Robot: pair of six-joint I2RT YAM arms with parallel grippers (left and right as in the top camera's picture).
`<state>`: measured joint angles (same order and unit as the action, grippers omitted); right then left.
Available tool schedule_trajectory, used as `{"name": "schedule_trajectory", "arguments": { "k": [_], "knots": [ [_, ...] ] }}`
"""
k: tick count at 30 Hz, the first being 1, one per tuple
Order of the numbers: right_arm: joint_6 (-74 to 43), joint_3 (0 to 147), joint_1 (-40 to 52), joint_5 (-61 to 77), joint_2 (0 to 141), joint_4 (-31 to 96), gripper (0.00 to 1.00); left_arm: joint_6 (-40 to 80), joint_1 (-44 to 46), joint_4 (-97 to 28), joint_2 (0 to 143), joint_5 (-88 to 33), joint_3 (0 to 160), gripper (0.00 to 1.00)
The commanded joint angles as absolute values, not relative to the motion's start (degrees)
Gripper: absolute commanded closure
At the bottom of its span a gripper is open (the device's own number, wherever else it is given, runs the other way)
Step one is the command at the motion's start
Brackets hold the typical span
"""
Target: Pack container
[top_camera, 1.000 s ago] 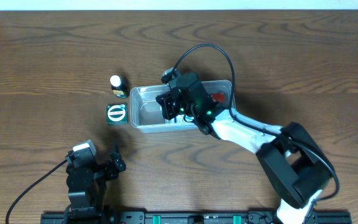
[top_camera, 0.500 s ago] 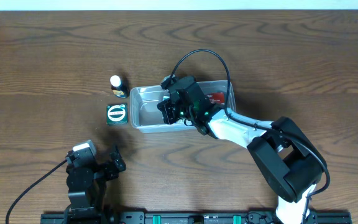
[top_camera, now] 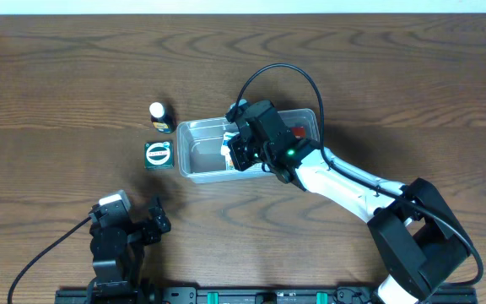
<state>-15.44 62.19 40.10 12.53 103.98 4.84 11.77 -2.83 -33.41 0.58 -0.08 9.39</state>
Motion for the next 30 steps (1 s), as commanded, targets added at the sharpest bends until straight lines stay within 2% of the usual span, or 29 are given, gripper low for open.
{"name": "schedule_trajectory", "arguments": {
  "k": [1, 18, 30],
  "knots": [
    [-13.82, 62.59, 40.01, 11.4, 102.19, 5.17, 0.99, 11.62, -2.55, -33.36, 0.27, -0.47, 8.69, 0.02],
    [-8.8, 62.59, 38.96, 13.37, 101.67, 18.31, 0.99, 11.64, -2.55, -33.36, 0.27, -0.47, 8.69, 0.02],
    [-8.38, 62.59, 33.23, 5.37, 101.67, 18.37, 0.99, 11.64, -2.55, -33.36, 0.27, -0.47, 8.69, 0.02]
  ]
}}
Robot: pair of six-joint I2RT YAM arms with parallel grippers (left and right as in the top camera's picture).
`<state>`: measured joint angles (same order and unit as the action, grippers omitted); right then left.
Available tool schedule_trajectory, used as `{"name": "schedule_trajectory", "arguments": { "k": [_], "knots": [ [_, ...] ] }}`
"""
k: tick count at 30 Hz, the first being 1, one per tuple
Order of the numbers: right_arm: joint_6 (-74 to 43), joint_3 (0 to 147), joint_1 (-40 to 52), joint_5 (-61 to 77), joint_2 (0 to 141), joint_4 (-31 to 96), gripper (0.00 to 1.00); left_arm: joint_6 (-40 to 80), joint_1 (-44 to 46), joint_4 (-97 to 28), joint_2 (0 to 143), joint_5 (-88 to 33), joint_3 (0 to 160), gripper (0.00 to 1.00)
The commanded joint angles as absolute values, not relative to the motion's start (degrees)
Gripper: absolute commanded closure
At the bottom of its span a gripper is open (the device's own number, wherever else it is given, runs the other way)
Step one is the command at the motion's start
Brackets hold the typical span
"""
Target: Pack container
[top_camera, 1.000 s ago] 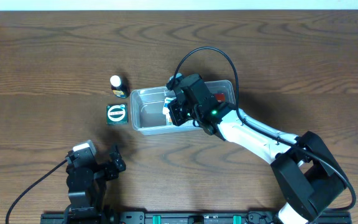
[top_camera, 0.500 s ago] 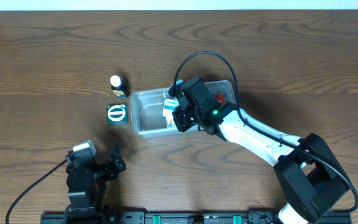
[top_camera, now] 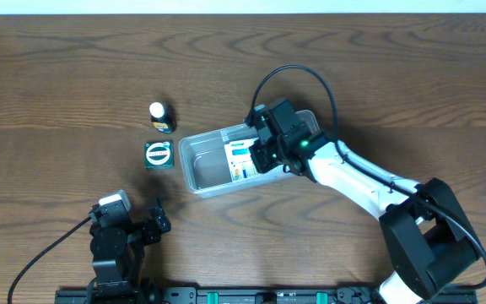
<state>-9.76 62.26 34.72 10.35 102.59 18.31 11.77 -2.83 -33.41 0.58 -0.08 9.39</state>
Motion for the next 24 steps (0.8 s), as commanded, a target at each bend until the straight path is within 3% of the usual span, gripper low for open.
{"name": "schedule_trajectory", "arguments": {
  "k": [1, 11, 18, 19, 20, 24],
  "knots": [
    [-7.49, 62.59, 32.97, 5.41, 101.67, 18.02, 0.99, 11.64, -2.55, -33.36, 0.27, -0.47, 8.71, 0.02],
    [-4.64, 63.18, 32.99, 5.82, 96.25, 16.73, 0.99, 11.64, -2.55, -33.36, 0.27, -0.47, 8.71, 0.02],
    [-9.02, 63.18, 31.29, 0.82, 87.07, 21.87, 0.93, 11.62, -2.55, -33.36, 0.27, -0.47, 8.69, 0.02],
    [-10.63, 63.18, 30.74, -1.5, 86.8, 23.31, 0.85, 11.64, -2.55, -33.36, 0.27, -0.47, 8.69, 0.02],
    [-13.04, 63.18, 29.98, -3.9, 86.78, 25.19, 0.69, 11.64, -2.55, -33.36, 0.27, -0.47, 8.69, 0.02],
    [-19.49, 63.16, 26.06, -5.13, 87.39, 31.81, 0.7, 11.64, -2.55, -33.36, 0.27, -0.47, 8.71, 0.02]
  ]
}}
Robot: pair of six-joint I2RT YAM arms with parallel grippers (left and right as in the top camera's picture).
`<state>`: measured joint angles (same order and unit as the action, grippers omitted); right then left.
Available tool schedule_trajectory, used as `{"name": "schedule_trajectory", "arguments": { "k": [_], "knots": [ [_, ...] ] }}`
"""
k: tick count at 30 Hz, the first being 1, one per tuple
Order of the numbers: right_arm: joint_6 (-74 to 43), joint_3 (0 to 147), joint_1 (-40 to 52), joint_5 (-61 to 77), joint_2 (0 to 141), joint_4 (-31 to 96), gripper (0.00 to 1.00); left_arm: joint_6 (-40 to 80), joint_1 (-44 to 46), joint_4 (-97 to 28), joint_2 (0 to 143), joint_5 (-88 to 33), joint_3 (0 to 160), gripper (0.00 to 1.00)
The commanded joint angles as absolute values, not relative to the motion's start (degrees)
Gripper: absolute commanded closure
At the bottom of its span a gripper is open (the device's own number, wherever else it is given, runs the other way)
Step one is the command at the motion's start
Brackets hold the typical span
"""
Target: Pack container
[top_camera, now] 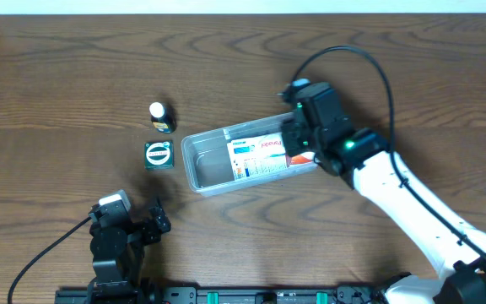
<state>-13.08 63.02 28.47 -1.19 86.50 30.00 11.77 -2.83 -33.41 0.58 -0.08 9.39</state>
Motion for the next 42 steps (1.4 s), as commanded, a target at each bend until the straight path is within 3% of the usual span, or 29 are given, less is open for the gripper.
{"name": "schedule_trajectory", "arguments": {
  "k": [1, 9, 14, 17, 22, 24, 32, 42],
  "knots": [
    [-20.58, 63.16, 24.93, -5.15, 87.59, 33.01, 0.67, 11.62, -2.55, -33.36, 0.27, -0.47, 8.71, 0.02],
    [-20.75, 63.13, 21.61, -5.13, 87.94, 35.0, 0.57, 11.64, -2.55, -33.36, 0.27, -0.47, 8.71, 0.02],
    [-20.75, 63.09, 21.37, -5.17, 90.06, 35.11, 0.57, 11.62, -2.55, -33.36, 0.27, -0.47, 8.69, 0.02],
    [-20.75, 63.09, 21.15, -5.19, 92.49, 34.87, 0.64, 11.64, -2.55, -33.36, 0.27, -0.47, 8.69, 0.02],
    [-20.8, 63.09, 19.68, -5.1, 95.0, 34.13, 0.93, 11.64, -2.55, -33.36, 0.27, -0.47, 8.69, 0.02],
    [-20.86, 63.09, 18.9, -5.06, 94.72, 34.24, 0.99, 11.64, -2.55, -33.36, 0.27, -0.47, 8.71, 0.02],
    [-23.57, 63.09, 16.84, -4.91, 93.67, 38.81, 0.99, 11.62, -2.55, -33.36, 0.27, -0.47, 8.69, 0.02],
    [-18.13, 63.09, 16.84, -10.13, 93.67, 40.88, 0.96, 11.64, -2.55, -33.36, 0.27, -0.47, 8.69, 0.02]
  ]
}}
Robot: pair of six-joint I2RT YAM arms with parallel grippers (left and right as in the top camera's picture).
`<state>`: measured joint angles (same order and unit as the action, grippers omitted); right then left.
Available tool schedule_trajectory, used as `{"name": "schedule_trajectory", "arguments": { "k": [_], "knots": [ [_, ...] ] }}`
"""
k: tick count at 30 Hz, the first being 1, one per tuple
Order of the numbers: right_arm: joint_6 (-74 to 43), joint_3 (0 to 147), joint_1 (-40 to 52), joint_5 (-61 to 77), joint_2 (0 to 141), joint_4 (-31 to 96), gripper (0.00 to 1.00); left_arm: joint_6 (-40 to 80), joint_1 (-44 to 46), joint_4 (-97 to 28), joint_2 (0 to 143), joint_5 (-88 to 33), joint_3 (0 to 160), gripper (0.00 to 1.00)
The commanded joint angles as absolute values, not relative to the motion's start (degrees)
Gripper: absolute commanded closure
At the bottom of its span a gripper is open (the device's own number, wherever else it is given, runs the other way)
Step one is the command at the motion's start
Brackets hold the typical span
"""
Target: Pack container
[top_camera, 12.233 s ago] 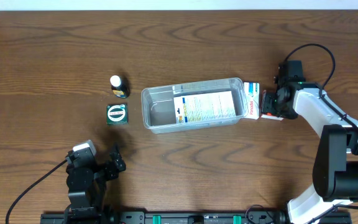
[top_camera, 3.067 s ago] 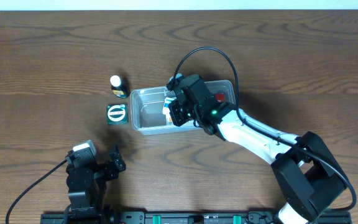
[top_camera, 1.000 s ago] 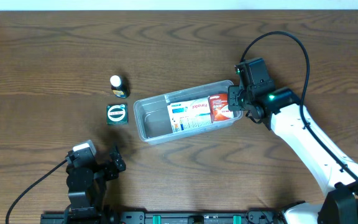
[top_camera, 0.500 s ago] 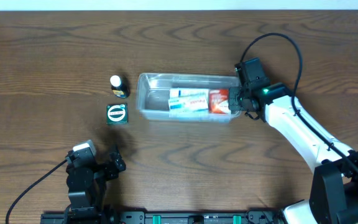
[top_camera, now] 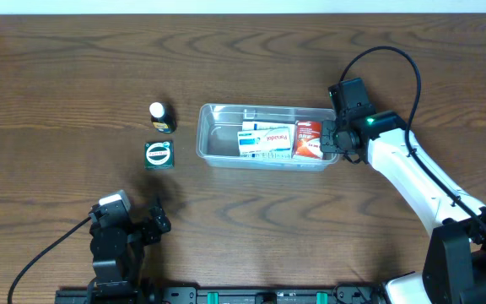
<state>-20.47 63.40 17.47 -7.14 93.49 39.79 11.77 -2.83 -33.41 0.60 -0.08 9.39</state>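
A clear plastic container (top_camera: pixel 226 110) lies straight across the middle of the table. Inside it are a white and blue box (top_camera: pixel 266 140) and, at the right end, a red box (top_camera: pixel 309 139). My right gripper (top_camera: pixel 336 140) is at the container's right end wall, its fingers over the rim and apparently shut on it. Left of the container, a small dark bottle with a white cap (top_camera: pixel 159 116) stands upright. Just below the bottle lies a green square packet with a round mark (top_camera: pixel 158 154). My left gripper (top_camera: pixel 159 221) rests at the front left, far from everything.
The right arm (top_camera: pixel 412 173) runs from the container to the front right corner. The left arm's base (top_camera: pixel 110 241) and its cable sit at the front left. A black rail (top_camera: pixel 243 295) lines the front edge.
The container has moved right and turned from tilted to straight, with my right gripper at its right end. The two boxes inside now lie toward the right. The left arm is unchanged.
First my right gripper was down inside the container over a box. Then it was further right and the container stood tilted with the white box lying in it. Later it was at the container's right end, and now the container sits straight and further right.
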Motion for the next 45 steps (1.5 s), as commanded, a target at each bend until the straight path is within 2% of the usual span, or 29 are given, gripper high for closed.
{"name": "schedule_trajectory", "arguments": {
  "k": [1, 2, 5, 7, 10, 17, 19, 23, 24, 30, 39, 45],
  "knots": [
    [-16.99, 63.09, 16.84, -10.39, 93.67, 40.45, 0.88, 11.64, -2.55, -33.36, 0.27, -0.47, 8.69, 0.02],
    [-16.23, 63.09, 16.82, -11.0, 93.65, 39.99, 0.81, 11.62, -2.55, -33.36, 0.27, -0.47, 8.69, 0.02],
    [-15.27, 63.11, 16.82, -12.03, 93.25, 38.33, 0.73, 11.64, -2.55, -33.36, 0.27, -0.47, 8.71, 0.02],
    [-15.11, 63.11, 16.84, -11.57, 92.42, 37.3, 0.55, 11.62, -2.55, -33.36, 0.27, -0.47, 8.69, 0.02],
    [-15.14, 63.13, 16.73, -8.62, 89.95, 36.16, 0.39, 11.64, -2.55, -33.36, 0.27, -0.47, 8.69, 0.02],
    [-21.47, 63.11, 12.34, -0.01, 80.09, 34.13, 0.32, 11.64, -2.55, -33.36, 0.27, -0.47, 8.71, 0.02],
    [-23.03, 63.11, 9.34, 0.3, 78.02, 34.89, 0.22, 11.64, -2.55, -33.36, 0.27, -0.47, 8.69, 0.02],
    [-23.79, 63.11, 1.02, 1.28, 76.55, 37.3, 0.1, 11.64, -2.55, -33.36, 0.27, -0.47, 8.69, 0.02],
    [-23.79, 63.11, -1.41, 2.31, 76.55, 37.8, 0.01, 11.62, -2.55, -33.36, 0.27, -0.47, 8.69, 0.02],
    [-23.77, 63.11, -9.82, 8.43, 76.62, 39.18, 0.01, 11.64, -2.55, -33.36, 0.27, -0.47, 8.71, 0.02],
    [-23.75, 63.11, -10.48, 8.4, 76.62, 39.72, 0.01, 11.64, -2.55, -30.79, 0.27, -0.49, 8.69, 0.02],
    [-23.75, 63.11, -10.48, 8.4, 76.62, 39.72, 0.01, 11.64, -2.55, -29.67, 0.51, -8.23, 10.83, 0.02]
  ]
}}
